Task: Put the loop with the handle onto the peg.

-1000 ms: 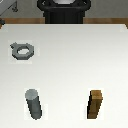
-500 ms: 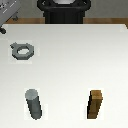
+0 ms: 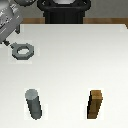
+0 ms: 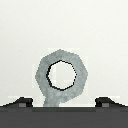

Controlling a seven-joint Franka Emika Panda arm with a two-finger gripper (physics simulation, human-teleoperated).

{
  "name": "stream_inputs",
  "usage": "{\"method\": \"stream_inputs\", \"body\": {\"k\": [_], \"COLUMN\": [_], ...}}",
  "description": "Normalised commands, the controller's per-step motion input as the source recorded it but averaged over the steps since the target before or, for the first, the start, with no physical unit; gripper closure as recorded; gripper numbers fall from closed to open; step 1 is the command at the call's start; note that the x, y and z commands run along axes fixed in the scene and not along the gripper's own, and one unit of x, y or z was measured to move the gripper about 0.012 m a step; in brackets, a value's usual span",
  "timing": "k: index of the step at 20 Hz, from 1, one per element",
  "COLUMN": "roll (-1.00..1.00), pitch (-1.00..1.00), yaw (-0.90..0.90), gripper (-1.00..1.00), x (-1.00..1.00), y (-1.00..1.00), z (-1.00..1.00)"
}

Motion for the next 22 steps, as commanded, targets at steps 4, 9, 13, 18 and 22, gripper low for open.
{"method": "stream_inputs", "body": {"k": [4, 9, 13, 18, 22], "roll": [0.00, 0.00, 0.00, 0.00, 0.00], "pitch": [0.00, 0.00, 0.00, 0.00, 0.00], "yaw": [0.00, 0.00, 0.00, 0.00, 0.00], "gripper": [-1.00, -1.00, -1.00, -1.00, -1.00], "x": [0.00, -0.40, -0.25, -0.20, 0.00], "y": [0.00, 0.00, 0.00, -0.20, 0.00], "z": [-0.25, -0.60, -0.25, -0.60, 0.00]}}
